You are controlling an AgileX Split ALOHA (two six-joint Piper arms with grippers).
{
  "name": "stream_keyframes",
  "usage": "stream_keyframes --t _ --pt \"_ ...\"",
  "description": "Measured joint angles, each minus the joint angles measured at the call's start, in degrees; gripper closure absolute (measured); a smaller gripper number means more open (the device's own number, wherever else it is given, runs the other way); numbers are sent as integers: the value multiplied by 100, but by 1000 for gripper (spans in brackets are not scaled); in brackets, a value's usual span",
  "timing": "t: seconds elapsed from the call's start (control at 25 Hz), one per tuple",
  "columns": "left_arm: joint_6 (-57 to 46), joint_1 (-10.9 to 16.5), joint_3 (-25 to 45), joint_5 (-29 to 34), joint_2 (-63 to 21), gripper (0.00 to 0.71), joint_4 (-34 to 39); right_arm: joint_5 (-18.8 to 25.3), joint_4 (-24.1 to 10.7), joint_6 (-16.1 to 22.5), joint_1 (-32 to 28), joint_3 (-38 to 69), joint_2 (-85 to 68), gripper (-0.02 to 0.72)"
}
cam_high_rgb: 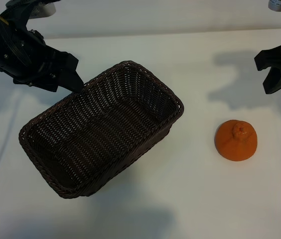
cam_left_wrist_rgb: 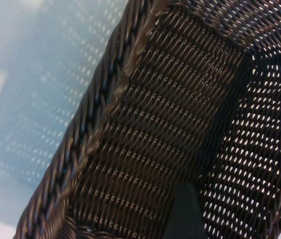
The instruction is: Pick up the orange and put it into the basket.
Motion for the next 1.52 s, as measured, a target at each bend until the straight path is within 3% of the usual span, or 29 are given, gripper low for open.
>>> stream_keyframes --t 1.52 --pt "-10 0 0 -430 0 129 -112 -16 1 0 0 0 0 341"
